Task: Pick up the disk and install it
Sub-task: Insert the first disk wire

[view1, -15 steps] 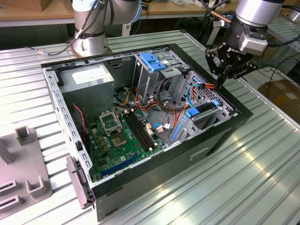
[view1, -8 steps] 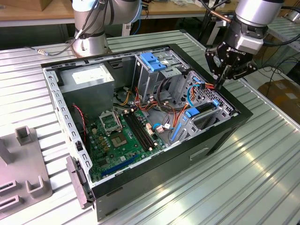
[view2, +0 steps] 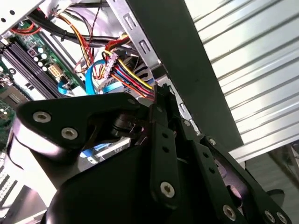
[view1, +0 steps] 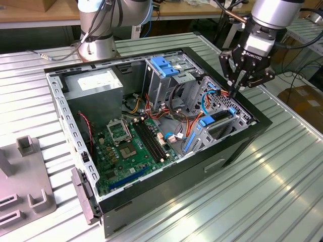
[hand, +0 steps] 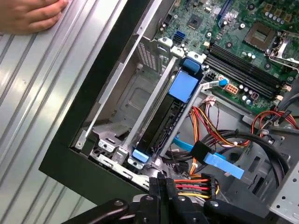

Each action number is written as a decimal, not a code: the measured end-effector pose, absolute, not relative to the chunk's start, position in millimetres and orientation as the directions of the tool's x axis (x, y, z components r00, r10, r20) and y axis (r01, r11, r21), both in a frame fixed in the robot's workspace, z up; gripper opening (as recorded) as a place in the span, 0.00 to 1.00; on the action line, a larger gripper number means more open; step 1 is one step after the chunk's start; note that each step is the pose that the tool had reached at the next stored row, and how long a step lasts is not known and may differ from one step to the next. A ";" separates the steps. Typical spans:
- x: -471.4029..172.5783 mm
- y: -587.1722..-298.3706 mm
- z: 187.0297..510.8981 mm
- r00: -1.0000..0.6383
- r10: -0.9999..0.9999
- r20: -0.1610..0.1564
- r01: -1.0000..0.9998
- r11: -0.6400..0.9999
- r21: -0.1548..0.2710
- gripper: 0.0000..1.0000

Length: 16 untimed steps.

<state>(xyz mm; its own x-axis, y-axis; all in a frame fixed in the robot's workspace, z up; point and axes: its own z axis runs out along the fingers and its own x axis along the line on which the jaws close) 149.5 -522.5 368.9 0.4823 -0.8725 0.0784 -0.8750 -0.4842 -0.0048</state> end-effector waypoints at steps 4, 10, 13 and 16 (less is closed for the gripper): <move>149.4 -522.5 367.7 0.407 -0.910 0.078 -0.913 -0.408 -0.005 0.16; 149.4 -522.5 366.5 0.255 -0.964 0.079 -0.967 -0.256 -0.005 0.16; 149.2 -522.5 366.3 0.217 -0.973 0.078 -0.976 -0.218 -0.005 0.16; 148.2 -522.5 366.2 0.179 -0.981 0.078 -0.984 -0.180 -0.005 0.16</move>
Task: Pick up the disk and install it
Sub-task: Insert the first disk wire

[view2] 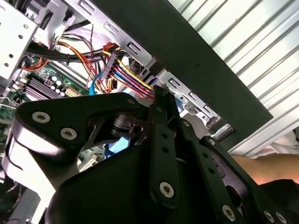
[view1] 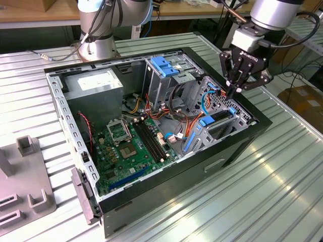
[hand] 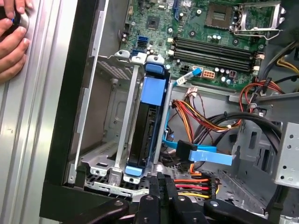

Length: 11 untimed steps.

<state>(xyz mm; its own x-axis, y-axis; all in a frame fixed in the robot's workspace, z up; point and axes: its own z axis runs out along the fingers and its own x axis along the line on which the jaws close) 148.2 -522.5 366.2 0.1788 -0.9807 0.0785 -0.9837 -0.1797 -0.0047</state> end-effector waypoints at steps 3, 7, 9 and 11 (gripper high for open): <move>147.3 -522.5 366.1 0.154 -0.985 0.078 -0.988 -0.155 -0.005 0.16; 146.1 -522.5 366.1 0.113 -0.991 0.078 -0.994 -0.114 -0.005 0.16; 145.6 -522.5 366.0 0.092 -0.993 0.078 -0.996 -0.093 -0.005 0.16; 144.5 -522.5 366.0 0.070 -0.994 0.078 -0.998 -0.070 -0.005 0.16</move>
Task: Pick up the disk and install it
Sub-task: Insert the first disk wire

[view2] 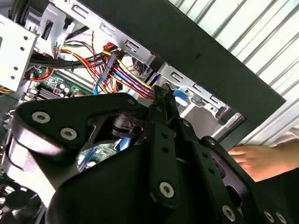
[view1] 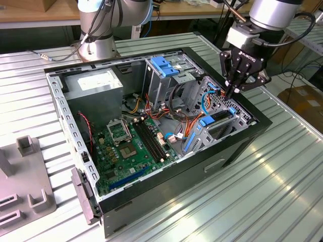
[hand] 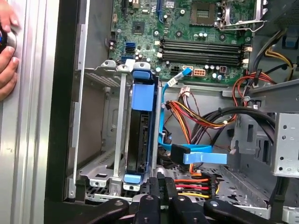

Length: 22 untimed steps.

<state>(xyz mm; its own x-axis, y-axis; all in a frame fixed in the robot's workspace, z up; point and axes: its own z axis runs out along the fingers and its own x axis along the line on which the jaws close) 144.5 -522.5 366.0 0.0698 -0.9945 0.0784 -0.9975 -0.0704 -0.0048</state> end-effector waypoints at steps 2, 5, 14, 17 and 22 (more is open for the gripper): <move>140.9 -522.5 366.0 0.068 -0.995 0.078 -0.998 -0.069 -0.005 0.16; 136.8 -522.5 365.8 0.063 -0.995 0.078 -0.998 -0.063 -0.005 0.16; 134.7 -529.6 362.0 0.051 -0.997 0.061 -0.999 -0.051 -0.006 0.16; 134.2 -529.8 361.4 0.033 -0.998 0.060 -0.999 -0.033 -0.007 0.16; 132.5 -533.0 360.5 0.001 -0.998 0.060 -1.000 -0.001 -0.006 0.16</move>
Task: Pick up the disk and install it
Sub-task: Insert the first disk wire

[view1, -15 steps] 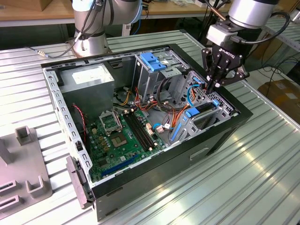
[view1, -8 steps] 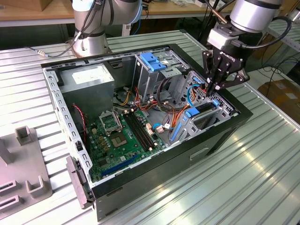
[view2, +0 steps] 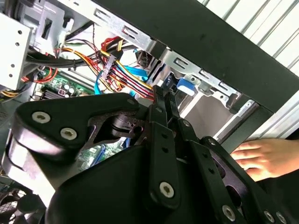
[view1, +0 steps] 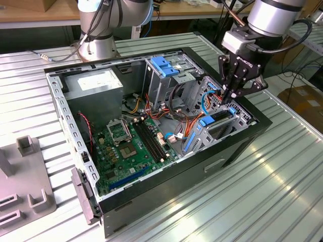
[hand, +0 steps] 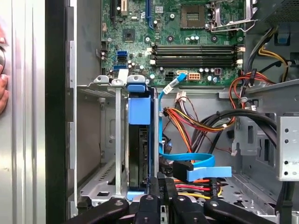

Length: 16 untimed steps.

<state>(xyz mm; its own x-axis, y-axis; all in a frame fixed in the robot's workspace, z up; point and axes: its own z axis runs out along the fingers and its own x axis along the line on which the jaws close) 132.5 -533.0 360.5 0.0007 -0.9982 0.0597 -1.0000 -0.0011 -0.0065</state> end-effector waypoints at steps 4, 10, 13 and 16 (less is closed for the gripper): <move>129.0 -535.3 358.0 0.001 -0.998 0.058 -1.000 -0.001 -0.007 0.16; 125.6 -538.5 354.7 0.000 -0.998 0.058 -1.000 -0.001 -0.022 0.16; 125.4 -538.5 354.7 -0.003 -0.998 0.058 -1.000 0.001 -0.022 0.16; 125.4 -538.5 354.7 -0.004 -0.998 0.058 -1.000 0.003 -0.022 0.16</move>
<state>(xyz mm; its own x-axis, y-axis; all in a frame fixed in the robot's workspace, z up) 125.4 -538.5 354.7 -0.0041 -0.9983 0.0576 -0.9998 0.0029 -0.0216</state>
